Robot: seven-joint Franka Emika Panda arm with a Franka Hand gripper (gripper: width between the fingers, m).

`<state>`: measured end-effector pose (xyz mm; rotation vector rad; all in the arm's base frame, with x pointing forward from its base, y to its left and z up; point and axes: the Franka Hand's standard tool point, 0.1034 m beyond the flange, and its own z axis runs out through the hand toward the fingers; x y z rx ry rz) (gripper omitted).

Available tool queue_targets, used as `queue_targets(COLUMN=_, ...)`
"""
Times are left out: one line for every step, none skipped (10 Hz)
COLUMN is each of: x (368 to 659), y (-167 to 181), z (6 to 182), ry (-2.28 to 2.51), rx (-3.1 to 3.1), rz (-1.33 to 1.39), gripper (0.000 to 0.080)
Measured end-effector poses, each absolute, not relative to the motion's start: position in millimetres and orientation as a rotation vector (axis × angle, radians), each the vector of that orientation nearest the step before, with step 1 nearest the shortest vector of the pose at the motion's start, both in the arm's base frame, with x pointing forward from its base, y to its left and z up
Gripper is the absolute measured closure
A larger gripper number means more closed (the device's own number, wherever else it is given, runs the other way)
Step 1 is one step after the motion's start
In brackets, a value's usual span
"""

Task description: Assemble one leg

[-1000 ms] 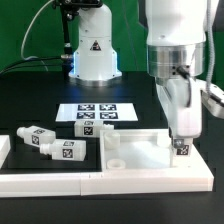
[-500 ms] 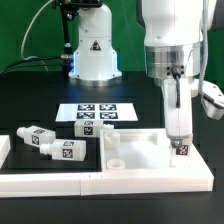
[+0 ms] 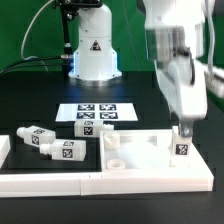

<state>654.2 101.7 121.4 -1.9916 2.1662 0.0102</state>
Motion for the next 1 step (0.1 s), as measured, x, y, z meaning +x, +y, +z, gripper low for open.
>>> queue_targets(x=654.0, y=99.9, z=121.4, ry=2.178, rx=-1.978, rz=0.008, gripper=0.0152)
